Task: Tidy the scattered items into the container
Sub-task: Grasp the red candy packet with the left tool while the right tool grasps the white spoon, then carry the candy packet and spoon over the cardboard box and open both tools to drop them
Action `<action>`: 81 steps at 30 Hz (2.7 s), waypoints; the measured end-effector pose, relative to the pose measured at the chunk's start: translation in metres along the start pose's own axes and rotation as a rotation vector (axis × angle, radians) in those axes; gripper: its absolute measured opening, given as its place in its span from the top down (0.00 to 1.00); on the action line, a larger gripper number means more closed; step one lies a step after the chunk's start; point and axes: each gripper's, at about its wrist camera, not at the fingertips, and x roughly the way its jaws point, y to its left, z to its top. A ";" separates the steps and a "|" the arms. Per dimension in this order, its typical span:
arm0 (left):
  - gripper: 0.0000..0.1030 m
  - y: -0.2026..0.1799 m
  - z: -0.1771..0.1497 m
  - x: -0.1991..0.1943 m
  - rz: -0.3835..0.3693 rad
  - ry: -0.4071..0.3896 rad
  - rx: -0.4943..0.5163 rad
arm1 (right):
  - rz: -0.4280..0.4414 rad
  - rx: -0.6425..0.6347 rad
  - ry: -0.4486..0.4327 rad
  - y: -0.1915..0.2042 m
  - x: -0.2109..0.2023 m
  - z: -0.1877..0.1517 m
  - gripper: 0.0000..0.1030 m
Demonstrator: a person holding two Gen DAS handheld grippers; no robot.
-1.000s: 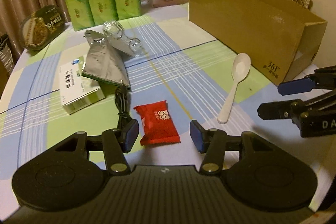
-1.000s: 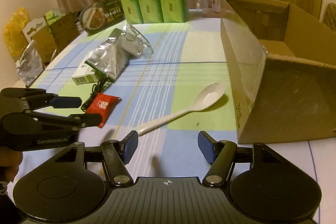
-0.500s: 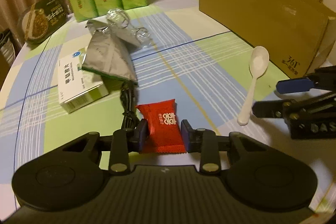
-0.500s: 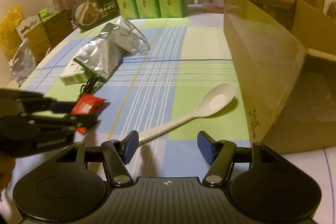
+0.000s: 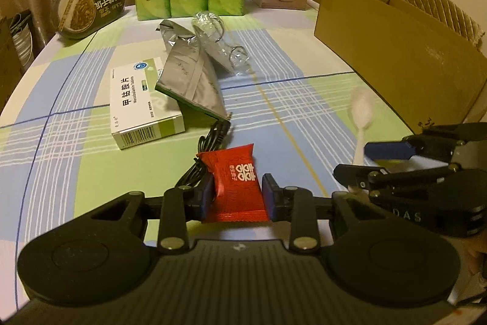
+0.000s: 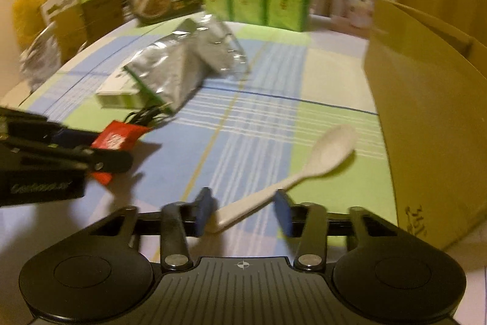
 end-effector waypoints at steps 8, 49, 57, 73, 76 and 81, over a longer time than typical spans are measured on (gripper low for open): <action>0.72 -0.006 -0.002 -0.004 -0.020 -0.005 0.012 | 0.094 -0.094 0.074 0.005 -0.015 -0.009 0.91; 0.75 -0.014 -0.007 -0.001 -0.006 0.016 0.017 | 0.122 -0.137 -0.003 0.003 0.031 0.026 0.71; 0.75 -0.014 -0.004 -0.008 -0.011 -0.006 0.010 | 0.094 -0.108 -0.042 -0.004 0.011 0.030 0.72; 0.75 -0.041 0.016 -0.047 -0.018 -0.073 0.024 | 0.042 0.000 -0.157 -0.032 -0.063 0.058 0.72; 0.75 -0.048 0.021 -0.056 -0.025 -0.085 0.027 | 0.038 0.026 -0.171 -0.040 -0.079 0.062 0.72; 0.75 -0.065 0.032 -0.071 -0.052 -0.107 0.020 | 0.020 0.063 -0.204 -0.056 -0.107 0.066 0.72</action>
